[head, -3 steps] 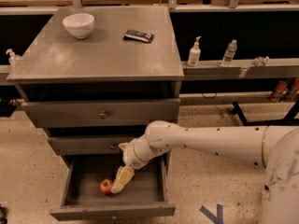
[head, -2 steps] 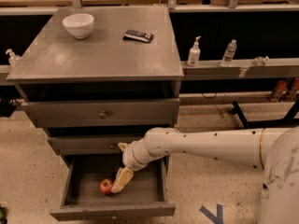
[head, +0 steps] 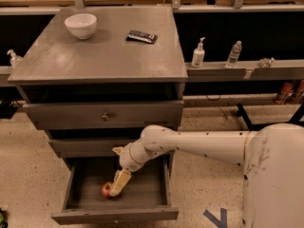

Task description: Pick apple from bottom drawer and place on counter

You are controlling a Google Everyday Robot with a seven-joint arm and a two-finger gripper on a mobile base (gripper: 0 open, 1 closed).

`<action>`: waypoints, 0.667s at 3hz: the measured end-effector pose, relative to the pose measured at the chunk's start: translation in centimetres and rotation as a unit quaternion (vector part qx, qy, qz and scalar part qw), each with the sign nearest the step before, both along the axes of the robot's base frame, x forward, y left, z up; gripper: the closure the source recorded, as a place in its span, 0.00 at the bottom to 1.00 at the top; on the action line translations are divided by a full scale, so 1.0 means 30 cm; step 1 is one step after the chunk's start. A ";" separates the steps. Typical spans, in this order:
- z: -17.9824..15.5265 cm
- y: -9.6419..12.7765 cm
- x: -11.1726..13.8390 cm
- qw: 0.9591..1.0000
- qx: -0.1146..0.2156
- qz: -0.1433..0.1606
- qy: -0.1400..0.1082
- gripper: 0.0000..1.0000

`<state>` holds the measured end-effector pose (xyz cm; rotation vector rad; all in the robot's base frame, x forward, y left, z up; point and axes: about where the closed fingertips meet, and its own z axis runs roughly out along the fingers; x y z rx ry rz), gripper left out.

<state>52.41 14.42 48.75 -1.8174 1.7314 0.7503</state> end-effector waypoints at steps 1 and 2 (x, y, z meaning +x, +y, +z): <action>-0.208 0.008 0.087 0.994 0.087 -0.030 -0.056 0.00; -0.394 -0.036 0.166 0.979 0.154 -0.081 -0.106 0.00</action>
Offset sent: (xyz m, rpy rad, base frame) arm -0.0027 -0.0064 -0.2843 0.4734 -0.0604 -0.2834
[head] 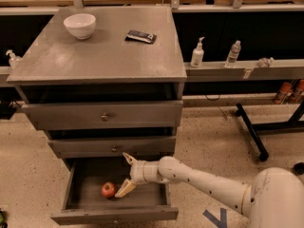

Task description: Pick apple from bottom drawer and place on counter

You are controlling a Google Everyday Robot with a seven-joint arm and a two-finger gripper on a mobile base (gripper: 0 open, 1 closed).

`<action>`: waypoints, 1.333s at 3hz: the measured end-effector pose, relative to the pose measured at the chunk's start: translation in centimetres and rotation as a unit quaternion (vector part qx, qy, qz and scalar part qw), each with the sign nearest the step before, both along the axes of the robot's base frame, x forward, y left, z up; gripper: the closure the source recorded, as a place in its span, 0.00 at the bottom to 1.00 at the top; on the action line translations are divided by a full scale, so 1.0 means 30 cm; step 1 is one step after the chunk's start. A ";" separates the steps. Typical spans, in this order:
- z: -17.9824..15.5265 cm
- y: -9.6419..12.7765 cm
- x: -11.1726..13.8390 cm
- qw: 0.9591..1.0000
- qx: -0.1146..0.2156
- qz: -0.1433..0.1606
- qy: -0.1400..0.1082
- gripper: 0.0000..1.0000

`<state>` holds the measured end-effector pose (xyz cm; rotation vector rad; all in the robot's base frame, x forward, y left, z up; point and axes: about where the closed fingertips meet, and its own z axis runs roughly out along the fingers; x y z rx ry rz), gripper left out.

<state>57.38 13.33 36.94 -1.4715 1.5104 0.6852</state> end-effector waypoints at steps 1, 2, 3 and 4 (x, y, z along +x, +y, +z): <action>-0.298 -0.014 -0.031 0.998 0.045 -0.014 0.038 0.00; -0.515 0.041 -0.086 0.994 0.065 0.005 0.092 0.00; -0.643 0.099 -0.105 0.990 0.070 0.015 0.125 0.00; -0.641 0.107 -0.108 0.989 0.071 0.016 0.129 0.00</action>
Offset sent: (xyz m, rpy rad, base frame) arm -0.0396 0.0275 -0.2324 0.1741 0.3119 0.0457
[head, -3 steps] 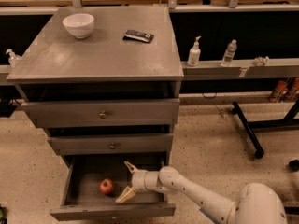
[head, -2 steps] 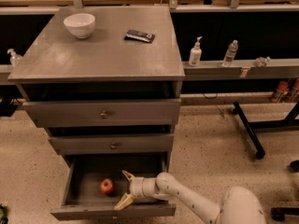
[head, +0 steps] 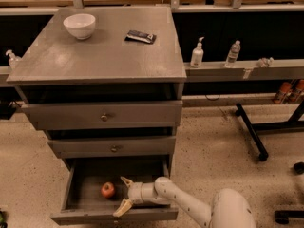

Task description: Pick apple from bottom drawer and place on counter

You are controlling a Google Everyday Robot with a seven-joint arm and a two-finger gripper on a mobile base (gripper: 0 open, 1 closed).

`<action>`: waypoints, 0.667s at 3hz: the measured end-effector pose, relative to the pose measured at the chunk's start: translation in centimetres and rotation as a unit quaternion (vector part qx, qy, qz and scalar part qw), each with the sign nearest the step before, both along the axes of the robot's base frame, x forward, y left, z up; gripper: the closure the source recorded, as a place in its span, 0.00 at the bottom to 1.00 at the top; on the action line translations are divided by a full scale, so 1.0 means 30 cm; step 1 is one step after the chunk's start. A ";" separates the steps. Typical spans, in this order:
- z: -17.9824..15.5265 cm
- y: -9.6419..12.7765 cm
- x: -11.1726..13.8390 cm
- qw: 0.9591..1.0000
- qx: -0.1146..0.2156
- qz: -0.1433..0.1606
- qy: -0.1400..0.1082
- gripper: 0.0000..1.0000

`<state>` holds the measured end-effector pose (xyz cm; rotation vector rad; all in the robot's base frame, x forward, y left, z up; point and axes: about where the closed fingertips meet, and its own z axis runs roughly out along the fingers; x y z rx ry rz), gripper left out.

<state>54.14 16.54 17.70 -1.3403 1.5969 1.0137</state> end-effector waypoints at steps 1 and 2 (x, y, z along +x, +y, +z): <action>0.015 0.000 0.000 1.000 0.000 0.000 0.000 0.00; 0.015 0.000 0.000 1.000 0.000 0.000 0.000 0.00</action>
Offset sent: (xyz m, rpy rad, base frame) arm -0.0053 0.0291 0.0757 0.0081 -0.0896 0.0705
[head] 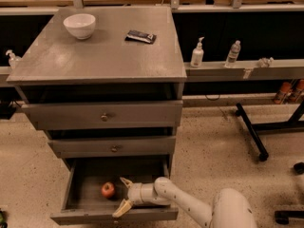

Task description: Pick apple from bottom drawer and place on counter

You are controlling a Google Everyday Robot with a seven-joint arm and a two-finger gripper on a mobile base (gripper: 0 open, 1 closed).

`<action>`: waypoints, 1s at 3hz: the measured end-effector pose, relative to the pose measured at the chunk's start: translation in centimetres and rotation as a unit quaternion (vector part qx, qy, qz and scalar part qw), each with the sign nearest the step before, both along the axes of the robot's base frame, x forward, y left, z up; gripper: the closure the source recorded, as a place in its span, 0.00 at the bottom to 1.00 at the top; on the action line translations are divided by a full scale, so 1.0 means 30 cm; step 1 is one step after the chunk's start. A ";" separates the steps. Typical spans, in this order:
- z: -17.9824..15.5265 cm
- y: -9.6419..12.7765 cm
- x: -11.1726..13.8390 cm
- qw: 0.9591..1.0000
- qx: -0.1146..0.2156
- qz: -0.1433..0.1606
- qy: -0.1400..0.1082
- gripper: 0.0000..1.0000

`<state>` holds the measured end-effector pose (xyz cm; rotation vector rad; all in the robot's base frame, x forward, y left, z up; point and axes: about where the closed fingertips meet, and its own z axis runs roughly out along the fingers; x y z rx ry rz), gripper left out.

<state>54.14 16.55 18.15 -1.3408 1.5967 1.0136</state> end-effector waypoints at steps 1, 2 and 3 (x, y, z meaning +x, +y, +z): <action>0.002 0.000 0.000 1.000 0.000 0.000 0.000 0.09; 0.005 0.000 0.000 1.000 0.000 0.000 0.000 0.00; 0.005 0.000 0.000 1.000 0.000 0.000 0.000 0.00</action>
Offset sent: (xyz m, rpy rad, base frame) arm -0.0278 0.0621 0.1392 0.0615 -0.0793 0.1331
